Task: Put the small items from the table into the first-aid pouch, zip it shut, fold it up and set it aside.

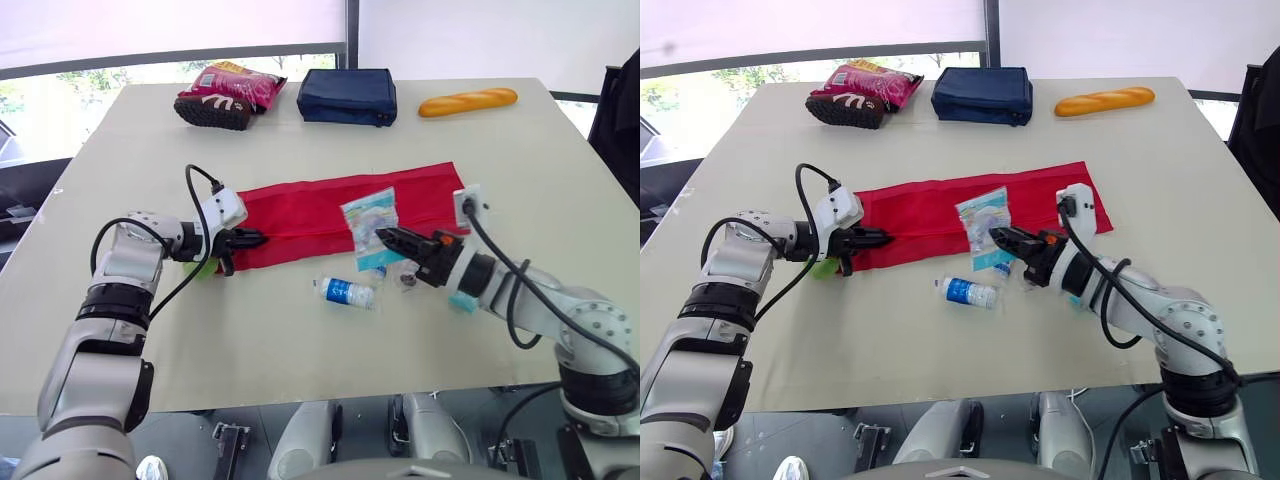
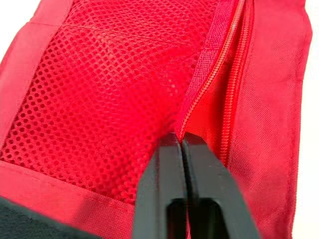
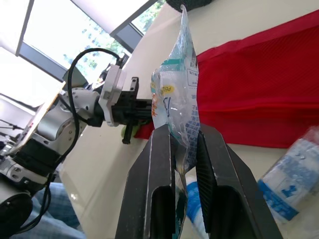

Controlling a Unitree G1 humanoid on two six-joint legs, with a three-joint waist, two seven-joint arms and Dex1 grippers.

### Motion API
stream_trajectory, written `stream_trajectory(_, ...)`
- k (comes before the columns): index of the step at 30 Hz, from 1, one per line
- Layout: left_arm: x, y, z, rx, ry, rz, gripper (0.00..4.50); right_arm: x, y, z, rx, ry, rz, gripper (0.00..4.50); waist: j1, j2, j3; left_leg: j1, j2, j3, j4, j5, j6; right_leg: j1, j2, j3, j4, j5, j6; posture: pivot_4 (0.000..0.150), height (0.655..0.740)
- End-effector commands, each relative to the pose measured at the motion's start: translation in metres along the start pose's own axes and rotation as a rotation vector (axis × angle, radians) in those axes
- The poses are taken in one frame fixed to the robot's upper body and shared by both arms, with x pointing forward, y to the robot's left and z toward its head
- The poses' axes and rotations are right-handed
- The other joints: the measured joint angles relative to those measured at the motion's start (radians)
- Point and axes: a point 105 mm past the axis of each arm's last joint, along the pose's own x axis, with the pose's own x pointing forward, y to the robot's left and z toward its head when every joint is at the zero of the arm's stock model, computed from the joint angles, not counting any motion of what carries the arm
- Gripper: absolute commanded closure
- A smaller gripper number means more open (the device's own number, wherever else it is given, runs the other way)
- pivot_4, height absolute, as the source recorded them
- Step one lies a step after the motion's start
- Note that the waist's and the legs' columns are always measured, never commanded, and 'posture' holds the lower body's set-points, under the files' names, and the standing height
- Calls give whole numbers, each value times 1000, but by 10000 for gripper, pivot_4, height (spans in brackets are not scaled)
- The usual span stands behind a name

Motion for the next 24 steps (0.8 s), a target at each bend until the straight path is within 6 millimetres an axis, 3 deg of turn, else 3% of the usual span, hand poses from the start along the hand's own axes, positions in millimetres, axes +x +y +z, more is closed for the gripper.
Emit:
stream_trajectory(1,-3,3,33,13,-109,20,44086,26,10,-17,73,82,58,44386,-5,0,0,0,0,0,1,0,0,0,0,0,0,0,0,1500,7397)
stream_trajectory(6,2,-14,47,-33,-173,-2,44086,53,5,-21,124,136,52,44386,-20,0,0,-2,-1,0,3,0,0,0,0,1,0,1,1,1500,7397)
stream_trajectory(12,17,-44,62,-56,-232,-29,44086,62,-10,-25,200,169,-3,44386,-21,0,0,-2,0,0,3,2,-3,0,0,1,0,1,1,1500,7397)
stream_trajectory(24,20,-56,70,-58,-323,-25,44086,69,-32,-43,383,203,-93,44386,-22,0,0,0,0,1,3,0,-1,0,1,2,2,1,0,1500,7397)
